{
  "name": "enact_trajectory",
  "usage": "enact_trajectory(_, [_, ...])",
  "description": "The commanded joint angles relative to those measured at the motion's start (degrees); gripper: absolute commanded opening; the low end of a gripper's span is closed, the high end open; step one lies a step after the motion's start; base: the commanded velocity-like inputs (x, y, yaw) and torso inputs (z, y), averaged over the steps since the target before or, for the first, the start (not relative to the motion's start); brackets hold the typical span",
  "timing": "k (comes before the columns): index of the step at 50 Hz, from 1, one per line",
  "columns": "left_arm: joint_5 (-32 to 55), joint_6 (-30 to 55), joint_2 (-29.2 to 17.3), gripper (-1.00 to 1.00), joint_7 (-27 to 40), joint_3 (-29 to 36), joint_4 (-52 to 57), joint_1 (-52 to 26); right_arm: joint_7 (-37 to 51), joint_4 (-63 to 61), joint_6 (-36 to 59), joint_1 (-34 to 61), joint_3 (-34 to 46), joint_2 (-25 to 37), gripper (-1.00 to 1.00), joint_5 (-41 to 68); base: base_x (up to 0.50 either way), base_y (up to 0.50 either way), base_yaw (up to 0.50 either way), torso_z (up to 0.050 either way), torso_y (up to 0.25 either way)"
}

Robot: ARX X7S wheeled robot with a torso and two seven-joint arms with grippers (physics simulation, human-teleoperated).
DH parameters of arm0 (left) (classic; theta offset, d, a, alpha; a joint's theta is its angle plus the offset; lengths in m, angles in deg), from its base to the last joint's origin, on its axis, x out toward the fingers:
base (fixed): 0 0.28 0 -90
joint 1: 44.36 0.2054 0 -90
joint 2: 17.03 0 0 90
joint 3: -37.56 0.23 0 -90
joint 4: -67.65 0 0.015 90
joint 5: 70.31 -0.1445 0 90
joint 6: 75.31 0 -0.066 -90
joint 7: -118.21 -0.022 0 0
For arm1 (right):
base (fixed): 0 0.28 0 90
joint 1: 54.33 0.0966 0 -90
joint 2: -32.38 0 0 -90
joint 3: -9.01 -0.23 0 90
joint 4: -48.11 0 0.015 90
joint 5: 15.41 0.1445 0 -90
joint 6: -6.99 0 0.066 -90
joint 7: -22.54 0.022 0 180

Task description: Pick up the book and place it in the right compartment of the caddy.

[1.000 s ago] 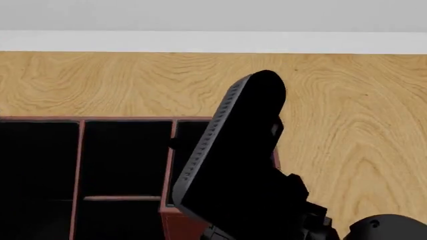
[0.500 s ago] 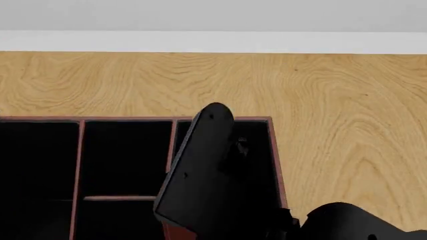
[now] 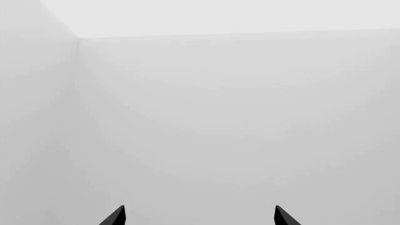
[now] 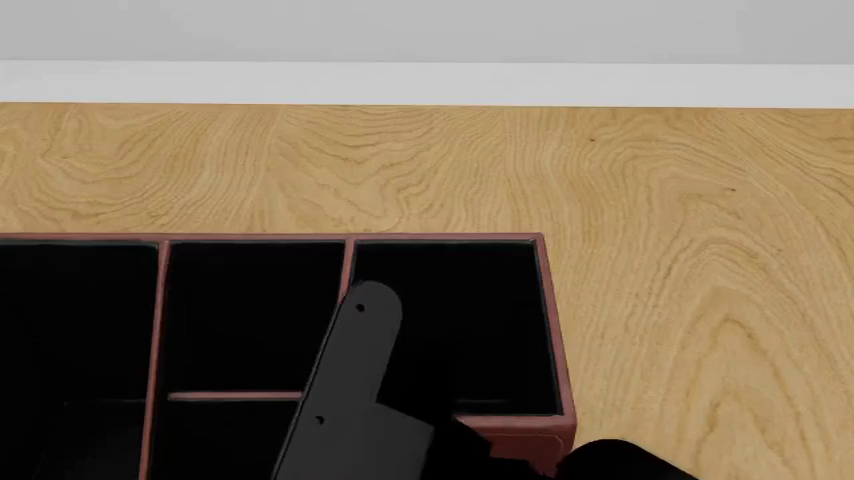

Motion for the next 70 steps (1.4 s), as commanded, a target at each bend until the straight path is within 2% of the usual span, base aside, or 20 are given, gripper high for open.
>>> enact_trajectory(1, [1.1,-1.3,-0.9,1.0,1.0,-0.1,-0.2,0.8,-0.5,-0.6,-1.1,-0.7,3.8,-0.1,1.0,-1.5,0.0,0.0,0.0,0.0,0.0])
enact_trajectory(30, [2.6,-3.8,-2.7,1.0,3.3,1.3,-1.4,2.0,0.3,4.6,-8.4,-3.6,14.6,0.2,1.0,-11.7,0.0,0.0,0.0,0.0,0.0])
enact_trajectory(70, [3.7,-7.0,-4.5,1.0,5.0,2.1,-2.6,3.7,-0.2,9.4,-12.2,-7.0,20.6,0.3,1.0,-15.0,0.0,0.0,0.0,0.0,0.0])
